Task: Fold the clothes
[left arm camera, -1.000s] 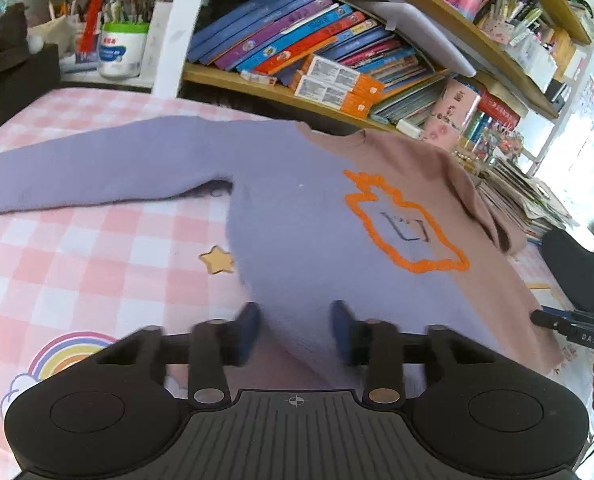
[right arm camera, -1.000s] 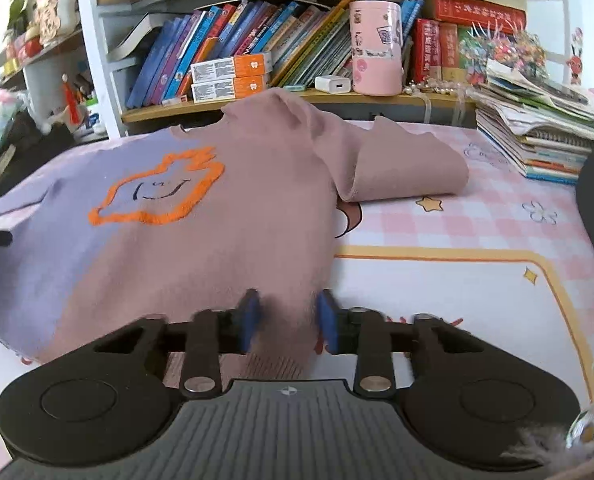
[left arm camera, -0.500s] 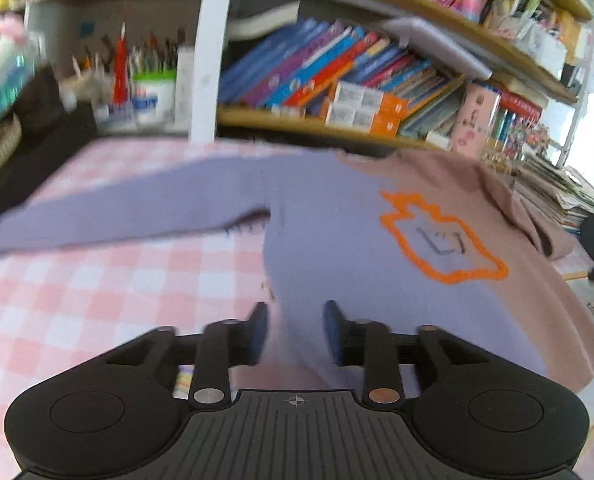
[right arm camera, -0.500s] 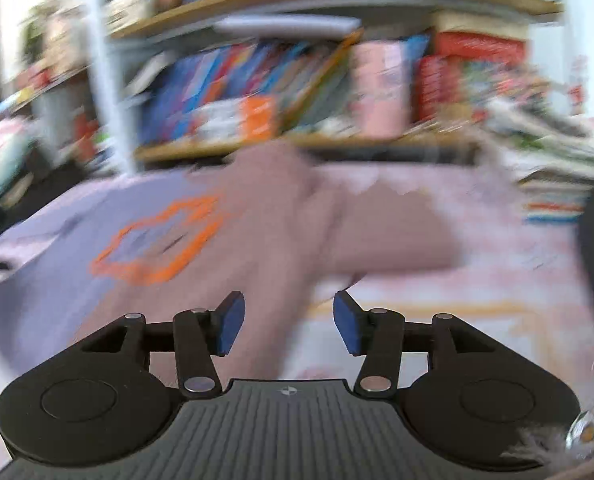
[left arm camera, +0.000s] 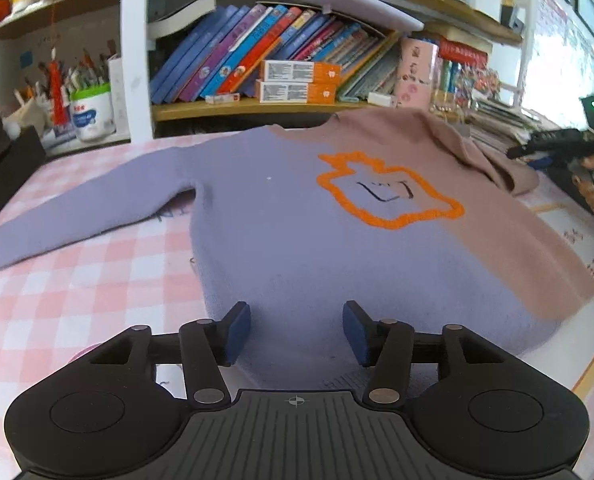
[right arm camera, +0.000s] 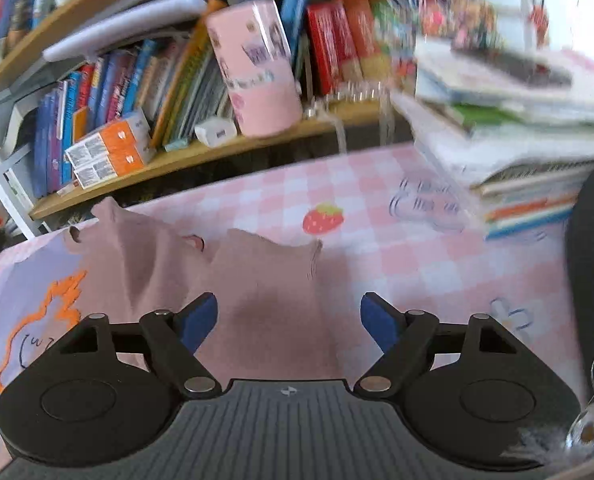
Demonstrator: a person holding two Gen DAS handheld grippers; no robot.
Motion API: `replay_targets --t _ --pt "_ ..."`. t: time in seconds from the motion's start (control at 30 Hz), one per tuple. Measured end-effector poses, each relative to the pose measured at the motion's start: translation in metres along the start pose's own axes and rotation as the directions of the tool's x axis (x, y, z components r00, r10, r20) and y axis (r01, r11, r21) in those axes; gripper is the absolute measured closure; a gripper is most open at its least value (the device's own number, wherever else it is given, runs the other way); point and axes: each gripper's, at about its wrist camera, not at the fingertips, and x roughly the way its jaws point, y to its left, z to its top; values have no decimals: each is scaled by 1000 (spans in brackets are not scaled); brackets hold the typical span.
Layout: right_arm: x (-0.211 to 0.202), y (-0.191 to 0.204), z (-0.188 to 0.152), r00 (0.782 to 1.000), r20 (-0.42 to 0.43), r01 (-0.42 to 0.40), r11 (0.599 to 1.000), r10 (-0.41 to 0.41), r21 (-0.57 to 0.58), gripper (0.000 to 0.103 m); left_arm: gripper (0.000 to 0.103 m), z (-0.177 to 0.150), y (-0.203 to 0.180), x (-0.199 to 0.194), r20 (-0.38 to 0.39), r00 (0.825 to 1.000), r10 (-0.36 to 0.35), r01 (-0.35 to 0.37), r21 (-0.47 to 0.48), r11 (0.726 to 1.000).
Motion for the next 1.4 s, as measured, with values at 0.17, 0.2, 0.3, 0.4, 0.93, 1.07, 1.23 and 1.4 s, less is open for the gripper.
replay_targets --t 0.17,0.2,0.3,0.4,0.93,1.07,1.23,1.4 --pt "-2 -2 4 998 -2 -60 997 60 39 97 48 2 -3 0 -14 1000 -1 1 14 1000" --pt "-14 -11 8 996 86 -39 991 28 128 97 48 2 -3 0 -16 1000 -2 2 12 1000" --pt "-41 -28 6 953 235 123 954 -191 275 97 48 1 -4 -1 -16 1000 -2 2 10 1000" --pt "-41 -26 -6 947 208 195 951 -246 240 96 48 -1 -7 -3 -13 1000 -2 2 14 1000" --pt "-66 -41 -53 971 160 110 924 -179 366 48 48 -1 4 -15 4 1000 -2 2 -22 1000" --pt "-91 6 -79 991 128 19 982 -44 186 45 48 3 15 -30 79 997 -13 19 -71 997" --pt "-105 65 -118 995 18 -96 995 96 7 46 48 -1 25 -30 81 996 24 -13 -133 991" --pt "-113 102 -146 998 -10 -70 993 69 -97 48 48 -9 30 -25 52 998 22 -13 -172 985"
